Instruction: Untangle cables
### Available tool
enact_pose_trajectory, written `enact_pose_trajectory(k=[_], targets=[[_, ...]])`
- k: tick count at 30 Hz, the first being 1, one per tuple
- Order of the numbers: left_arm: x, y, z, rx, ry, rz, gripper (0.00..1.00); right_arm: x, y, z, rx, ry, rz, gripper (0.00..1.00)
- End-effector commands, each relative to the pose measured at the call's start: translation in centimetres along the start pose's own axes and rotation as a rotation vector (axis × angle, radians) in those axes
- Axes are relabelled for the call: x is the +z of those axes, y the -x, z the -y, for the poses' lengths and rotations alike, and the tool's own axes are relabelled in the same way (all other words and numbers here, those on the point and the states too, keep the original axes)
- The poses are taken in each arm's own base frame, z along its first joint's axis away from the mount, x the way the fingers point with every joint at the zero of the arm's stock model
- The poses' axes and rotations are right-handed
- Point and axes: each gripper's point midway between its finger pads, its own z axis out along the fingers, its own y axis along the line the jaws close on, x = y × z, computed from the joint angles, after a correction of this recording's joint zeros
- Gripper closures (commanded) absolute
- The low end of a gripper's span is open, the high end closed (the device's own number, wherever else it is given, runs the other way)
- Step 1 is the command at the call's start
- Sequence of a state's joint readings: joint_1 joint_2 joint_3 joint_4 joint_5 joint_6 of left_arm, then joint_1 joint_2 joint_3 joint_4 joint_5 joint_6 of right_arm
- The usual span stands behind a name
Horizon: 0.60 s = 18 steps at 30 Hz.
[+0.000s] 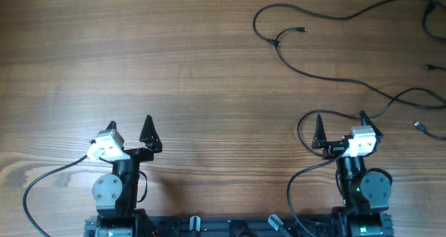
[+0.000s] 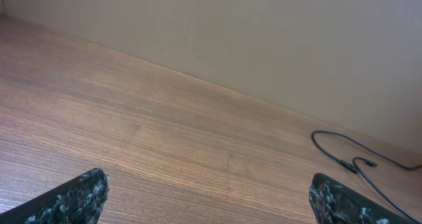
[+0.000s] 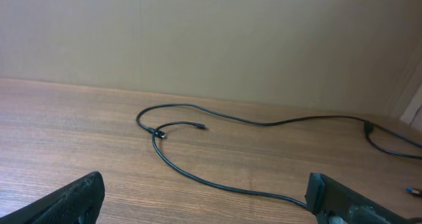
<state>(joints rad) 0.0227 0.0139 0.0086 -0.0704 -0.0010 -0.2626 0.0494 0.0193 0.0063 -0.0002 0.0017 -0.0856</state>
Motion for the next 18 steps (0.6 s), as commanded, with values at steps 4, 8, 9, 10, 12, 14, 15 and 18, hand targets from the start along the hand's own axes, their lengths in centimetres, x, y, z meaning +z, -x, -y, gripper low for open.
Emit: enact_pose_trajectory(k=[4,8,9,10,12,14,15,18], targets=[[0.0,-0.1,0.0,0.023,-0.003,-0.002,0.00,-0.1,0.4,0.5,0.014,-0.026,0.020,0.00],[0.0,-0.1,0.0,0.023,-0.003,-0.002,0.00,-0.1,0.4,0.5,0.014,-0.026,0.020,0.00],[0.0,-0.1,0.0,0.023,-0.003,-0.002,0.00,-0.1,0.5,0.5,0.014,-0.026,0.021,0.00],[0.0,-0.1,0.0,0.023,-0.003,-0.002,0.00,-0.1,0.4,0.5,0.015,-0.026,0.020,0.00],[0.0,-0.1,0.0,0.023,-0.004,-0.002,0.00,-0.1,0.4,0.5,0.014,-0.026,0.020,0.00],[0.0,-0.1,0.0,0.023,-0.004,-0.002,0.00,-0.1,0.4,0.5,0.014,-0.026,0.020,0.00],[0.0,0.0,0.0,0.023,-0.005,0.001,0.00,-0.1,0.5,0.5,0.014,-0.026,0.021,0.00],[-0.1,1.1,1.2,0.022,-0.067,0.041,0.00,-0.1,0.5,0.5,0.014,-0.026,0.021,0.00]])
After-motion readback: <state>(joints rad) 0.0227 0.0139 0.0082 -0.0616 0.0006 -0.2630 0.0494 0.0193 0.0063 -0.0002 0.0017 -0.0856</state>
